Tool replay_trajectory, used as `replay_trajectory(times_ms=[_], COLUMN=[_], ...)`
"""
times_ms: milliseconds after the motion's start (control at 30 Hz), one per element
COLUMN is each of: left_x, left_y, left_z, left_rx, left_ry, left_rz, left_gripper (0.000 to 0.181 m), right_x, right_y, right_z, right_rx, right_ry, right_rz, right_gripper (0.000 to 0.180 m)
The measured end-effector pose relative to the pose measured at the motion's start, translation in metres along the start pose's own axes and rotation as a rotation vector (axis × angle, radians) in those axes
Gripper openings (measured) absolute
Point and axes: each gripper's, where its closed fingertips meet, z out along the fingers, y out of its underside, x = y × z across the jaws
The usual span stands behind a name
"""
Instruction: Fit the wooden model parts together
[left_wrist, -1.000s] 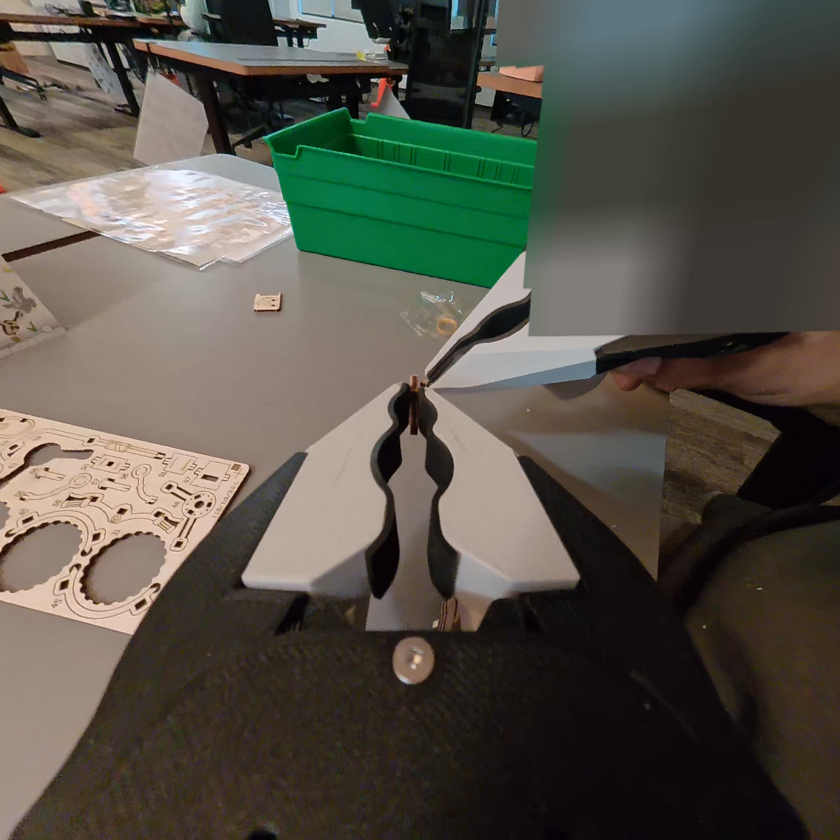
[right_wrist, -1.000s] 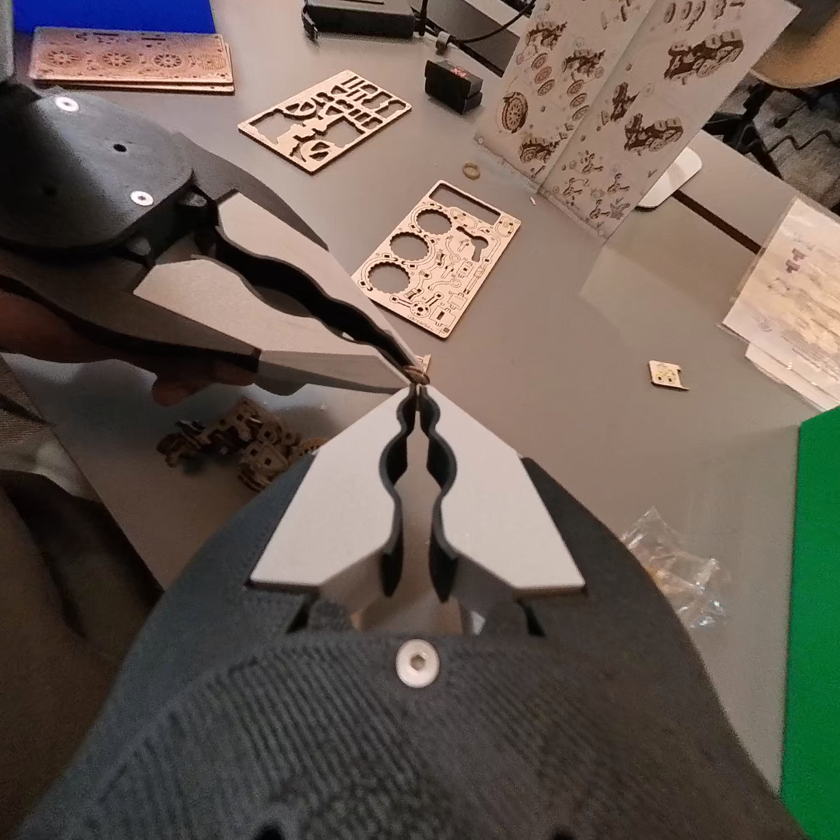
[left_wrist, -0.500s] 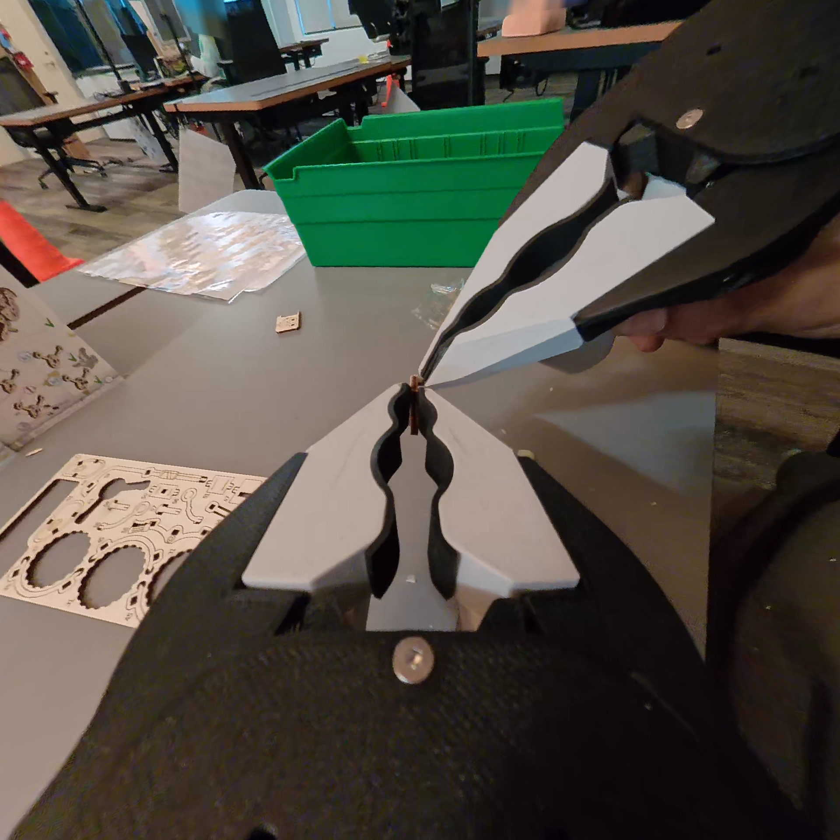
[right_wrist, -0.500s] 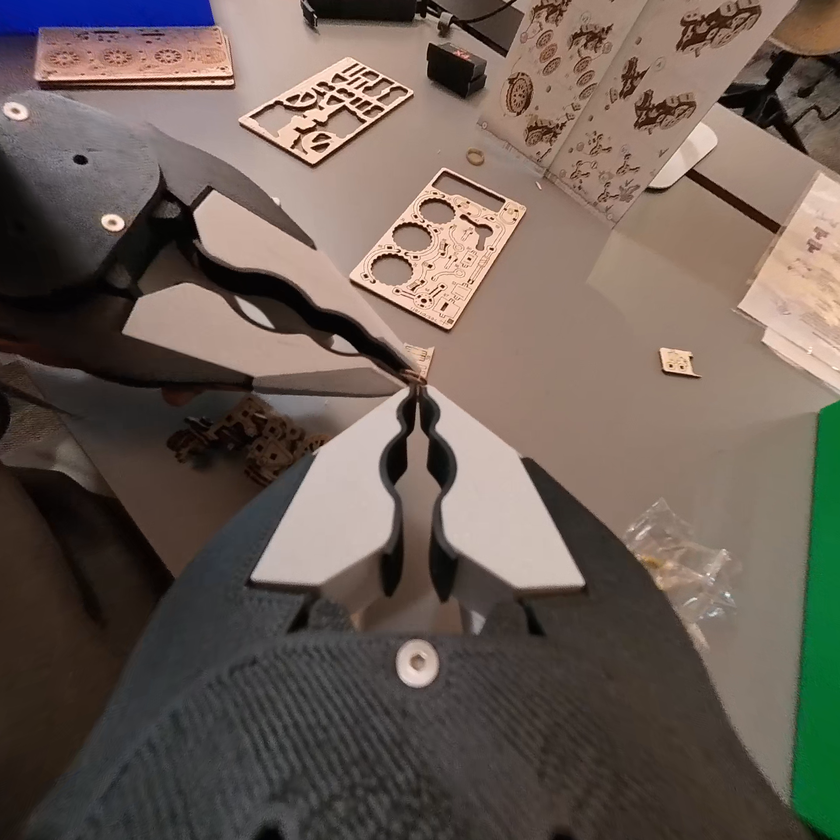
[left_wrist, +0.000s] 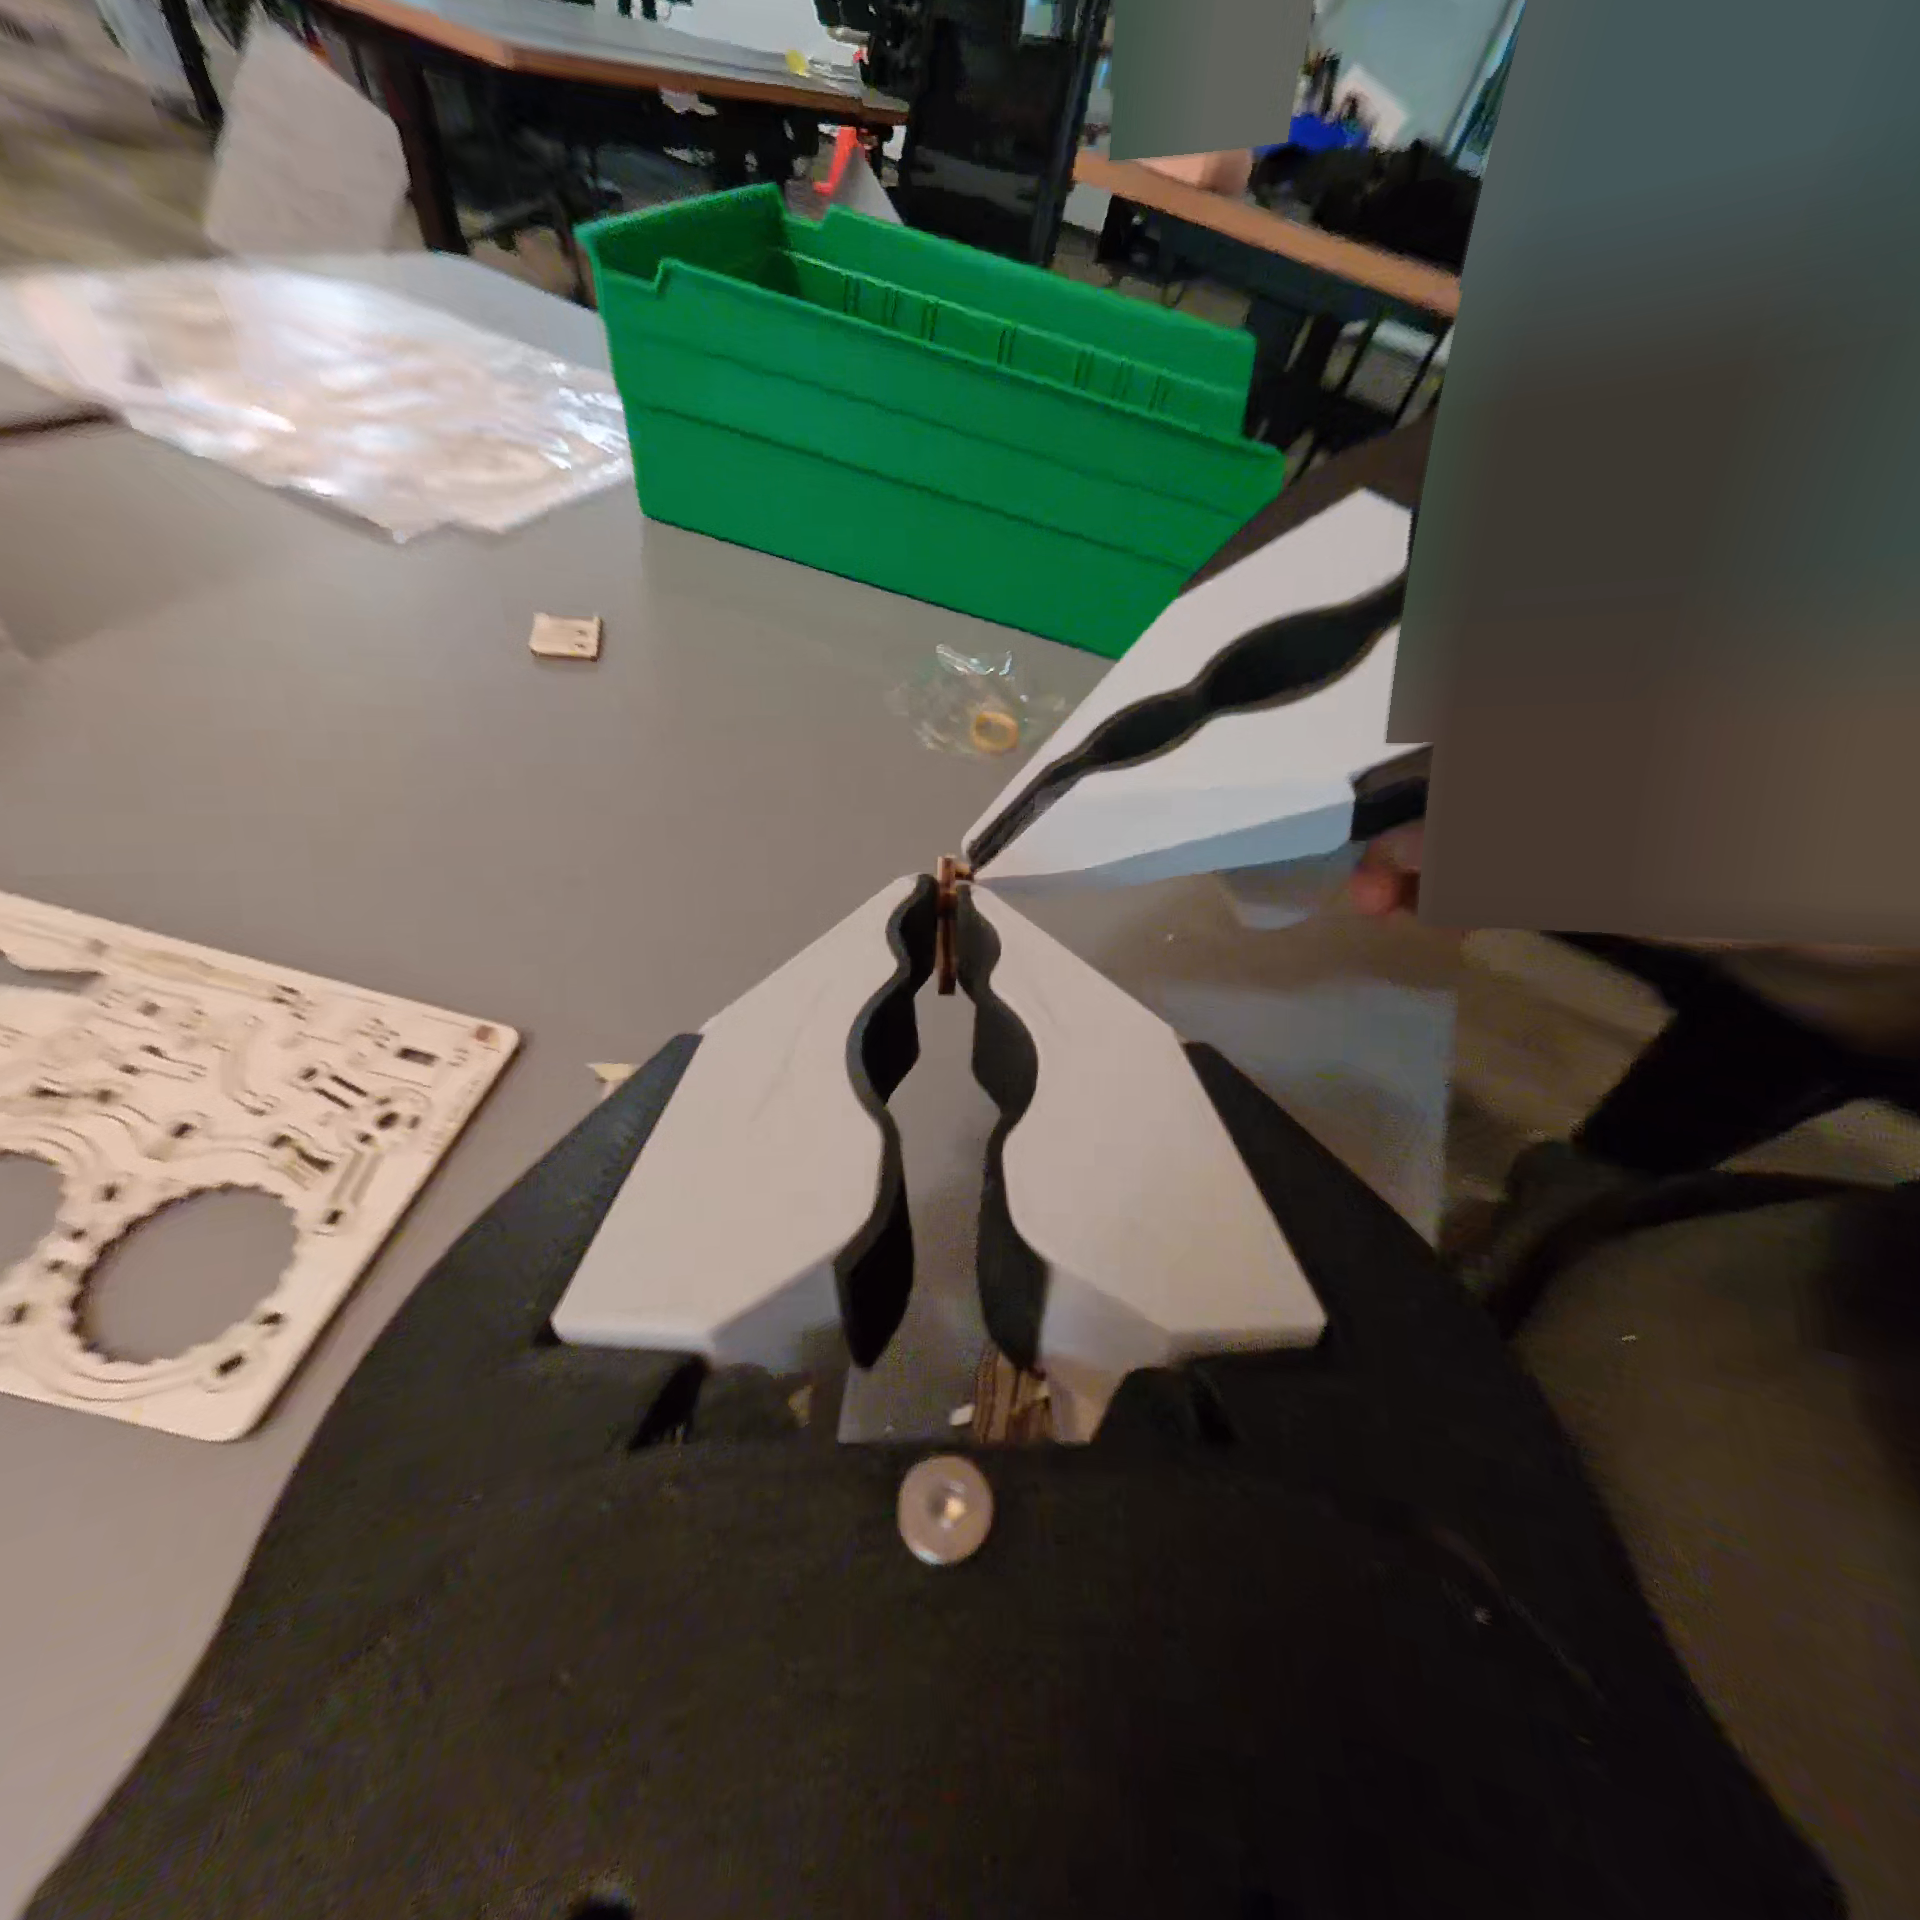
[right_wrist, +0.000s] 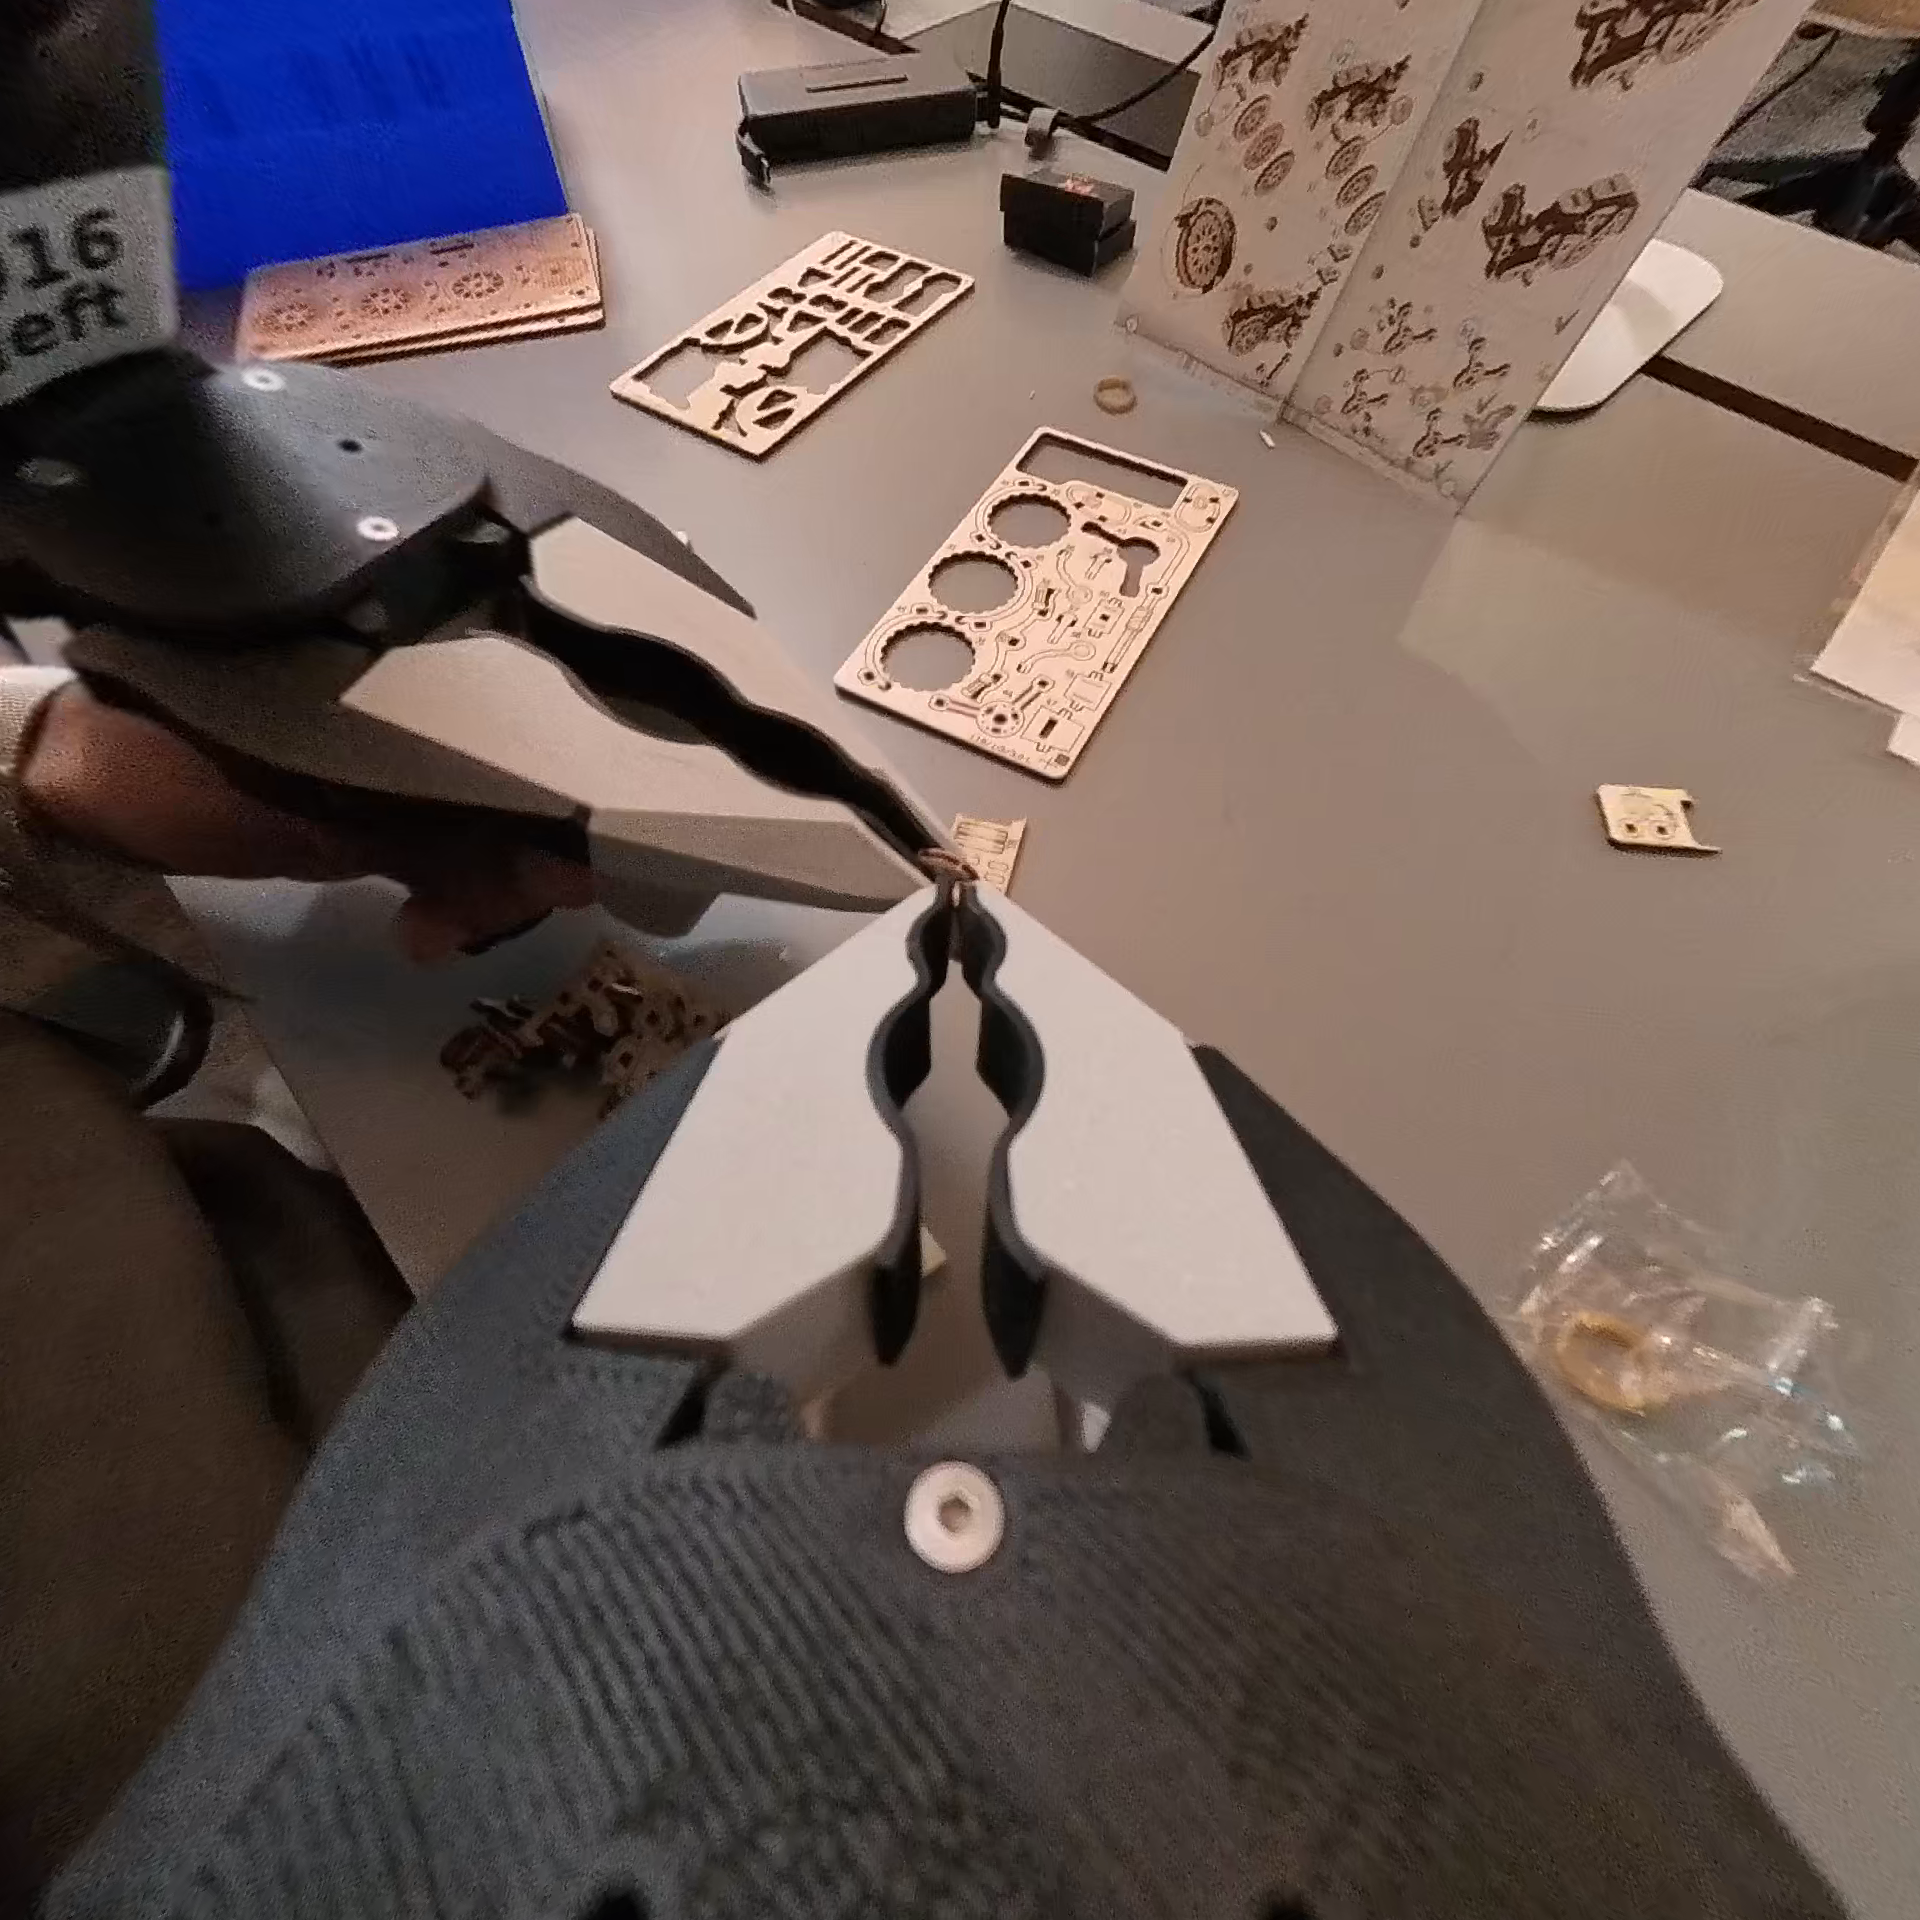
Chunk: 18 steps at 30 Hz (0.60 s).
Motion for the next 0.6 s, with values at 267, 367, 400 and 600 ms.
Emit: replay_trajectory(times_ms=[267,367,400,600], left_x=[-0.005,-0.007,-0.007,-0.018], left_y=[-0.001,0.001,0.002,0.013], left_z=[-0.002,-0.002,-0.001,0.000], left_rx=[0.028,0.028,0.026,0.003], left_ry=[0.093,0.135,0.156,0.204], left_rz=[-0.267,-0.375,-0.426,-0.607], left_gripper=[0.000,0.000,0.000,0.000], right_x=[-0.003,-0.002,-0.001,0.026], right_y=[-0.002,-0.002,-0.001,0.038], right_z=[0.001,0.000,0.000,0.008], right_rx=[0.028,0.033,0.037,-0.133], right_ry=[-0.051,-0.069,-0.078,-0.031], right_rz=[0.057,0.073,0.076,0.032], right_gripper=[0.000,0.000,0.000,0.000])
